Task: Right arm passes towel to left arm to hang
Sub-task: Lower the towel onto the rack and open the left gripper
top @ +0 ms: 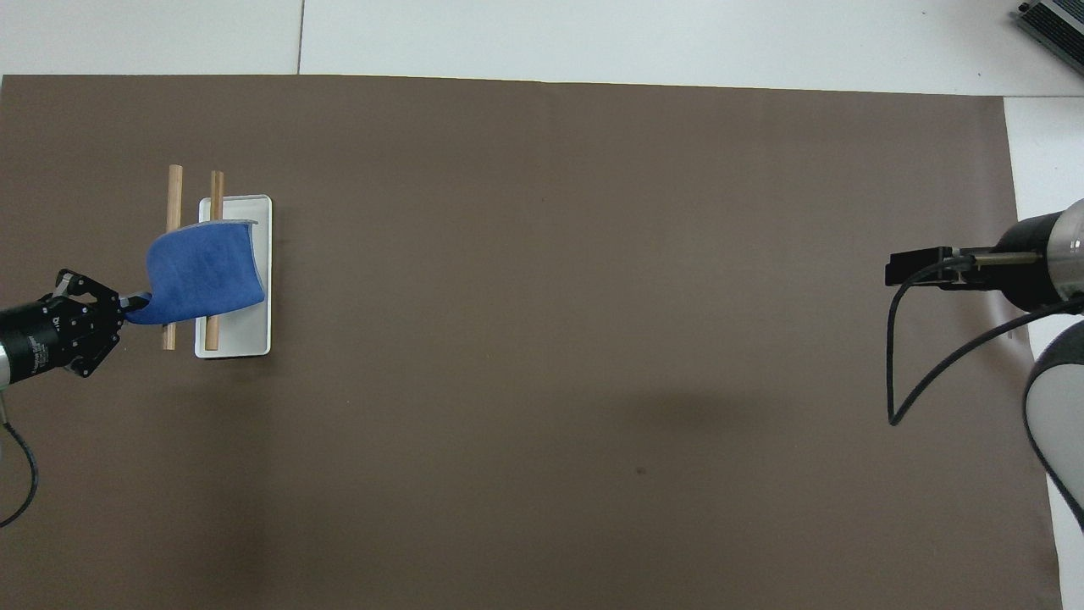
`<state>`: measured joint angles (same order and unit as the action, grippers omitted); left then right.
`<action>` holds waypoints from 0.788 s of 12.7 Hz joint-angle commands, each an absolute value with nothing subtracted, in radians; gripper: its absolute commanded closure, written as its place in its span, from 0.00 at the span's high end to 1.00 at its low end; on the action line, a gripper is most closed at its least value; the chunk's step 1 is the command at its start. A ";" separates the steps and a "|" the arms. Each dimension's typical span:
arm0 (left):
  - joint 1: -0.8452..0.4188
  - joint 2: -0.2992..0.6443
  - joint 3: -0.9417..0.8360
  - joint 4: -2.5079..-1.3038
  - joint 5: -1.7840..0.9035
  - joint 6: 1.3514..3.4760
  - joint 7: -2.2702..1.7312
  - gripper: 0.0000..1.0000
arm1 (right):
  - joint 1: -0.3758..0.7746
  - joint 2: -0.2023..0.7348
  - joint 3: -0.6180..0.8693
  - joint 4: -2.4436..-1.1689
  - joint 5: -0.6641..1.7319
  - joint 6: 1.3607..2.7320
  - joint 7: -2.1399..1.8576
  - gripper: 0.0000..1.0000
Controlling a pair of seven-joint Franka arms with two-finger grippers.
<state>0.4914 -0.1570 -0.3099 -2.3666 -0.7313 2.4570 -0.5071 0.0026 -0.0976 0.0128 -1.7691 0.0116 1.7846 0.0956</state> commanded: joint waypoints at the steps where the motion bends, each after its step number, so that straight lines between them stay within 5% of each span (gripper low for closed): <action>1: 0.474 -0.192 -0.302 -2.405 -0.726 2.456 -0.476 0.00 | 0.014 -0.040 0.005 -1.663 -0.014 1.694 0.185 1.00; 4: 0.502 -0.189 -0.301 -2.421 -0.661 2.454 -0.296 0.00 | 0.024 0.069 0.003 -1.487 -0.017 1.556 0.189 1.00; 10: 0.502 -0.175 -0.302 -2.422 -0.572 2.456 -0.198 0.00 | 0.029 -0.023 -0.043 -1.606 -0.008 1.555 0.115 1.00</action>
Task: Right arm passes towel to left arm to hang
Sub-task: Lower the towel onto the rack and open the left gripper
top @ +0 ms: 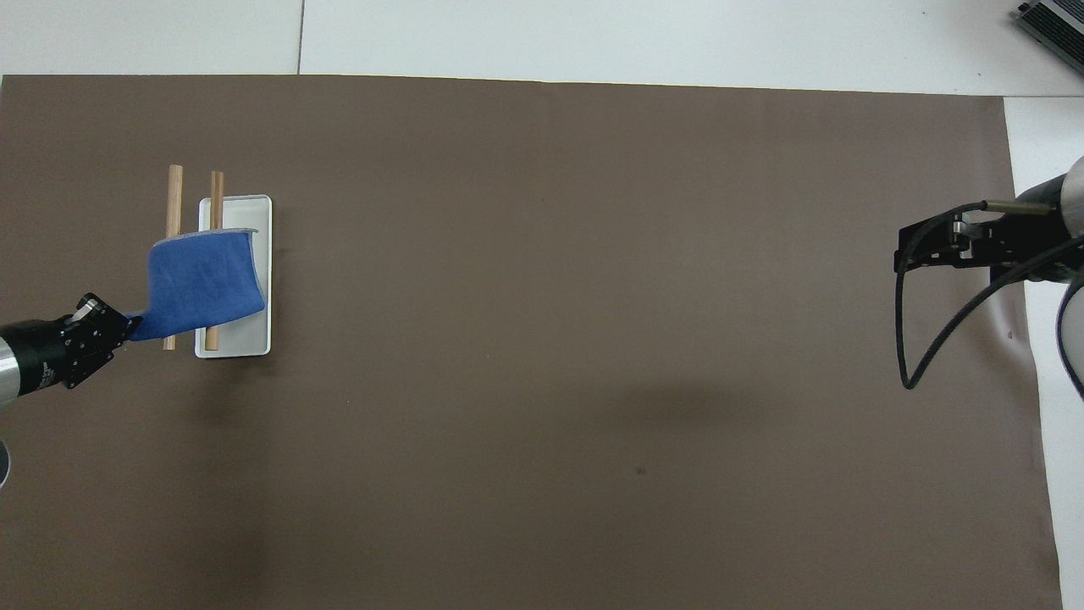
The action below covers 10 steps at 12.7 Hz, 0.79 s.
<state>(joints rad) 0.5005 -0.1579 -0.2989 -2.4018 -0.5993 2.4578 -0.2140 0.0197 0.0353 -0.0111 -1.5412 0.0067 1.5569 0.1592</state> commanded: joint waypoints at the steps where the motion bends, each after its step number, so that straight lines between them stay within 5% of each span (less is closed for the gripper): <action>1: 0.497 -0.173 -0.302 -2.422 -0.571 2.456 -0.198 0.00 | 0.035 -0.025 -0.063 -1.606 -0.006 1.555 0.091 1.00; 10: 0.500 -0.117 -0.302 -2.421 -0.543 2.525 -0.083 0.00 | 0.049 -0.034 -0.074 -1.625 -0.005 1.551 0.087 1.00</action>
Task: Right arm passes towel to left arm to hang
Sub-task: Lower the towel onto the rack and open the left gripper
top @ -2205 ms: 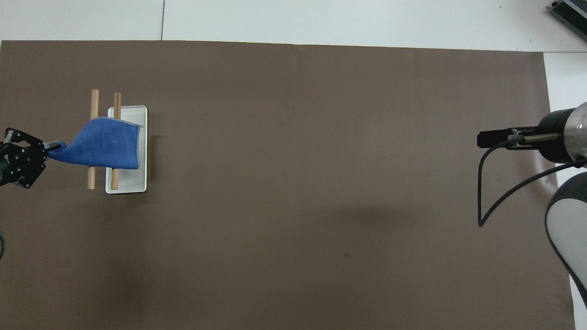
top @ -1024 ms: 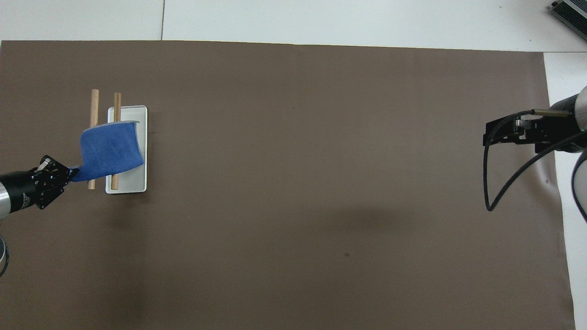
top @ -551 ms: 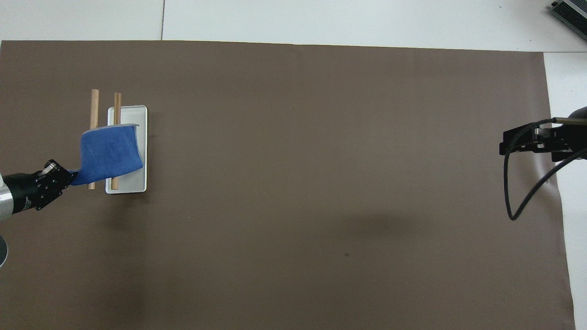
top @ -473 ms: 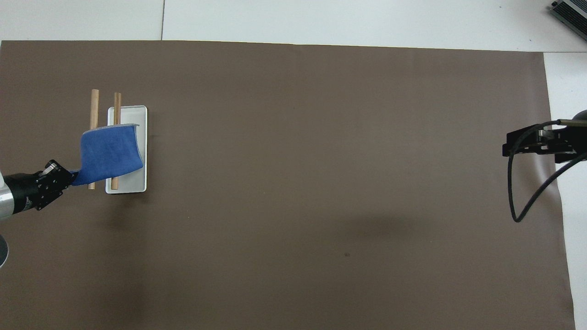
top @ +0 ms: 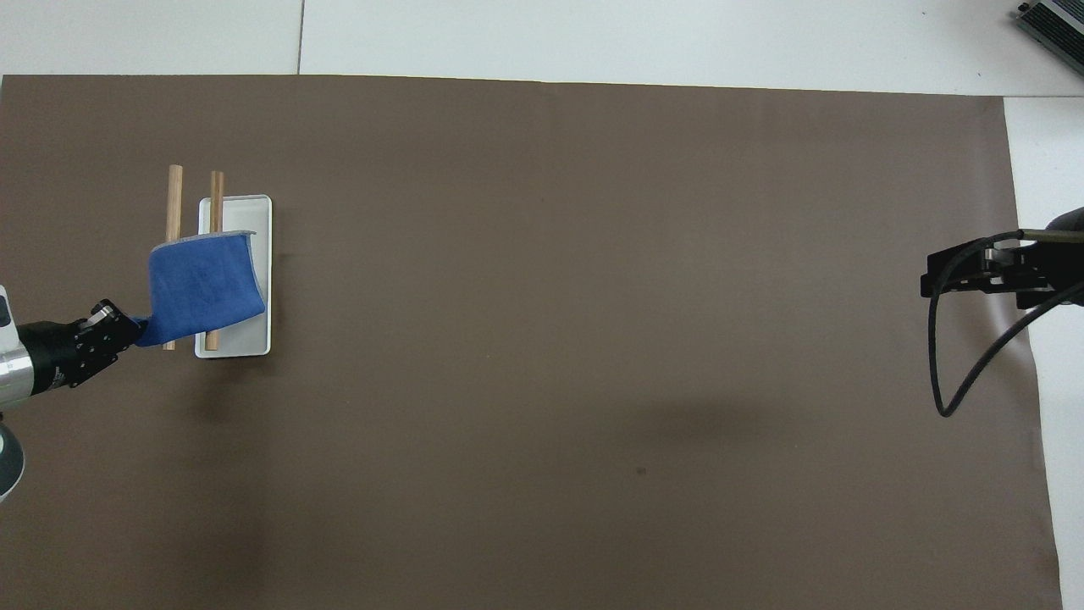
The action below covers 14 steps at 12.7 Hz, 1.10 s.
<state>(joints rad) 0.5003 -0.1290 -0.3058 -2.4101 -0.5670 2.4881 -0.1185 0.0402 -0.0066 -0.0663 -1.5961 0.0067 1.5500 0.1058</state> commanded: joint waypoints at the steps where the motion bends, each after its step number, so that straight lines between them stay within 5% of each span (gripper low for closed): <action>1: 0.502 -0.115 -0.302 -2.419 -0.543 2.528 -0.078 0.00 | 0.049 -0.035 -0.074 -1.624 -0.006 1.549 0.087 1.00; 3: 0.506 -0.114 -0.302 -2.416 -0.543 2.528 -0.078 0.13 | 0.046 -0.034 -0.074 -1.623 -0.005 1.551 0.087 1.00; 5: 0.509 -0.106 -0.302 -2.408 -0.543 2.528 -0.078 0.47 | 0.046 -0.034 -0.074 -1.624 -0.005 1.551 0.087 1.00; 6: 0.508 -0.103 -0.301 -2.404 -0.543 2.528 -0.075 0.53 | 0.046 -0.034 -0.074 -1.624 -0.005 1.549 0.090 1.00; 10: 0.532 -0.072 -0.301 -2.321 -0.488 2.469 -0.064 0.60 | 0.038 -0.034 -0.074 -1.624 -0.005 1.549 0.087 1.00; 14: 0.563 0.003 -0.301 -2.096 -0.361 2.220 -0.066 0.59 | 0.038 -0.034 -0.074 -1.624 -0.005 1.551 0.087 1.00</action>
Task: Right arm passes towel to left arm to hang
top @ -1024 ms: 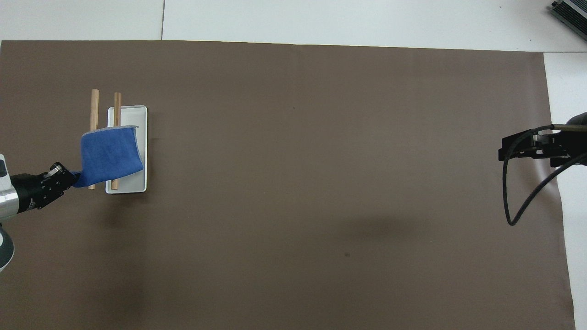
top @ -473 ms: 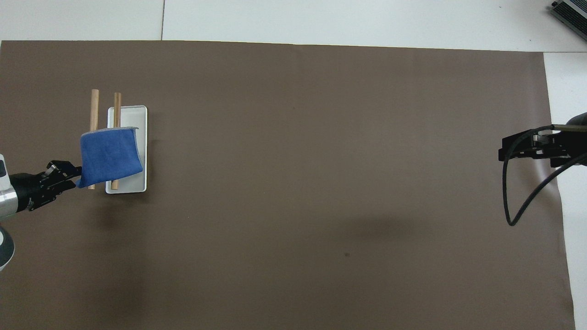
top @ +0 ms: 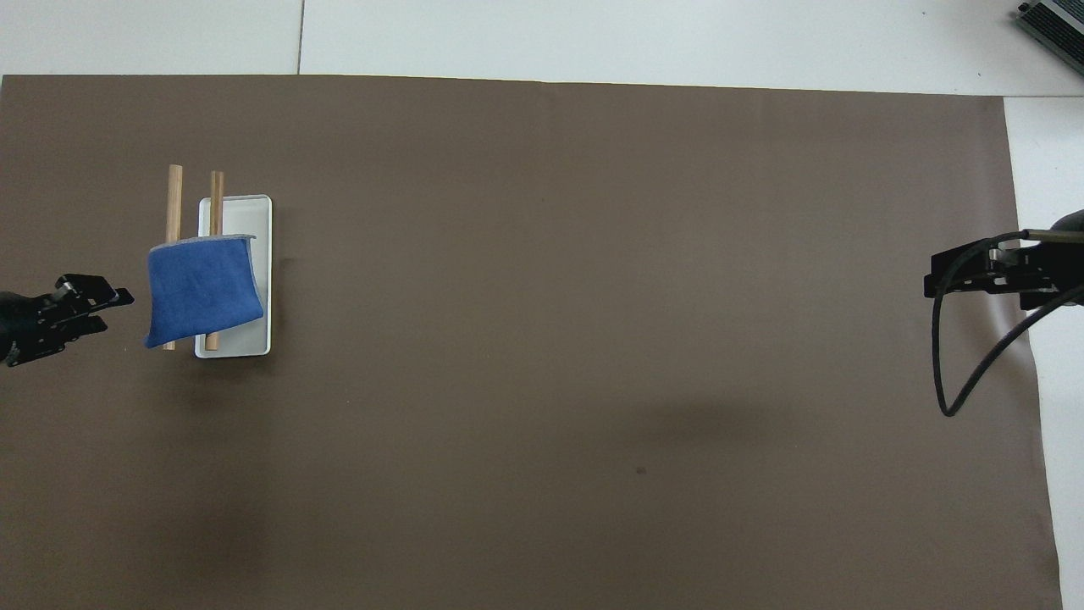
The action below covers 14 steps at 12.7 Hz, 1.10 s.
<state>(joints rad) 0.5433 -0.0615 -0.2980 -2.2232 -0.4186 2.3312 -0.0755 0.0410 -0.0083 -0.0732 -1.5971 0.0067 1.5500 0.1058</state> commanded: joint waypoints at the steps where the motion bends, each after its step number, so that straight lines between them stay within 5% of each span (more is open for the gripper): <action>1: 0.563 0.023 -0.299 -2.033 -0.336 2.156 -0.066 0.60 | 0.038 -0.034 -0.074 -1.624 -0.005 1.549 0.087 1.00; 6: 0.507 0.075 -0.305 -1.697 -0.132 1.759 -0.072 0.59 | 0.038 -0.034 -0.074 -1.624 -0.006 1.549 0.087 1.00; 14: 0.209 0.058 -0.311 -1.529 -0.003 1.461 -0.187 0.59 | 0.038 -0.034 -0.074 -1.624 -0.005 1.549 0.087 1.00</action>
